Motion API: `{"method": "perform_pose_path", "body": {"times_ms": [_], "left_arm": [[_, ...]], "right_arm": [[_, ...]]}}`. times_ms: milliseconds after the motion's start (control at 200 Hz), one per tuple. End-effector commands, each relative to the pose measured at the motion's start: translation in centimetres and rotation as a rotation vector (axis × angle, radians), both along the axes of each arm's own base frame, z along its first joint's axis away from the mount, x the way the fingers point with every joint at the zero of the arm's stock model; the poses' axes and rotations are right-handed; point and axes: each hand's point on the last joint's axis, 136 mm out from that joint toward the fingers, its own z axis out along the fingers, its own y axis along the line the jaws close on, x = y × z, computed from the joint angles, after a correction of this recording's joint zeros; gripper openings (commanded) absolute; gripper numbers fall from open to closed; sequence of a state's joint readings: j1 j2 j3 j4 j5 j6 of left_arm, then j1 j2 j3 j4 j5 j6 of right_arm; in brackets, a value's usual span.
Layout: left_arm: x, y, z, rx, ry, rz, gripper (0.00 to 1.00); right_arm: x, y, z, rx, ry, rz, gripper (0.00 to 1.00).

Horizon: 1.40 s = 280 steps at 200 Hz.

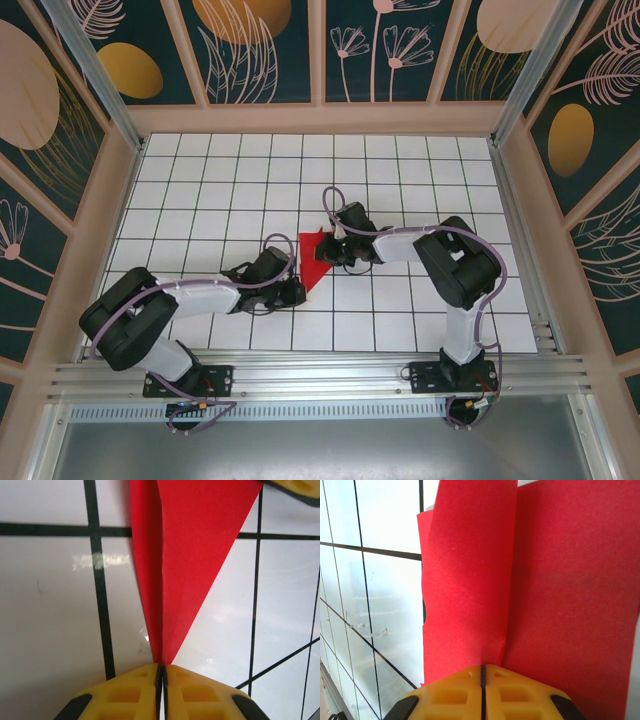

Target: Fold a paper plane with a square sheet of paper (pick it up from the middle)

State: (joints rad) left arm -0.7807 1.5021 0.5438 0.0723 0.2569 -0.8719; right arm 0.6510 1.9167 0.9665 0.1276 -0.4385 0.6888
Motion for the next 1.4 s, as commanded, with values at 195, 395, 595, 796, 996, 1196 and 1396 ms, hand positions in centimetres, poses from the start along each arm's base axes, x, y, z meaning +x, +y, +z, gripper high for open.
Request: {"method": "perform_pose_path", "body": {"times_ms": [195,395,595,796,996,1196,1396], "left_arm": [[1.1,0.4,3.3,0.030,-0.091,0.022,0.16],[5.7,-1.4,7.3,-0.056,-0.255,0.108,0.17],[8.5,-2.4,7.3,-0.105,-0.281,0.155,0.15],[9.7,-2.5,4.6,-0.084,-0.244,0.176,0.12],[9.1,-2.4,2.8,-0.062,-0.203,0.162,0.12],[8.3,-1.3,1.1,-0.011,-0.169,0.164,0.12],[7.7,-0.6,-0.2,0.021,-0.144,0.165,0.11]], "right_arm": [[-2.1,-2.7,-5.0,-0.153,0.112,-0.046,0.09],[-2.0,-2.6,-4.8,-0.147,0.112,-0.049,0.09],[-1.9,-2.3,-4.5,-0.139,0.109,-0.047,0.09],[-1.9,-2.1,-4.3,-0.126,0.111,-0.045,0.09],[-1.3,-1.6,-2.6,-0.089,0.082,-0.045,0.09],[0.1,-0.7,0.6,-0.030,0.017,-0.036,0.11],[1.3,-0.2,4.2,0.019,-0.085,-0.018,0.15]]}}
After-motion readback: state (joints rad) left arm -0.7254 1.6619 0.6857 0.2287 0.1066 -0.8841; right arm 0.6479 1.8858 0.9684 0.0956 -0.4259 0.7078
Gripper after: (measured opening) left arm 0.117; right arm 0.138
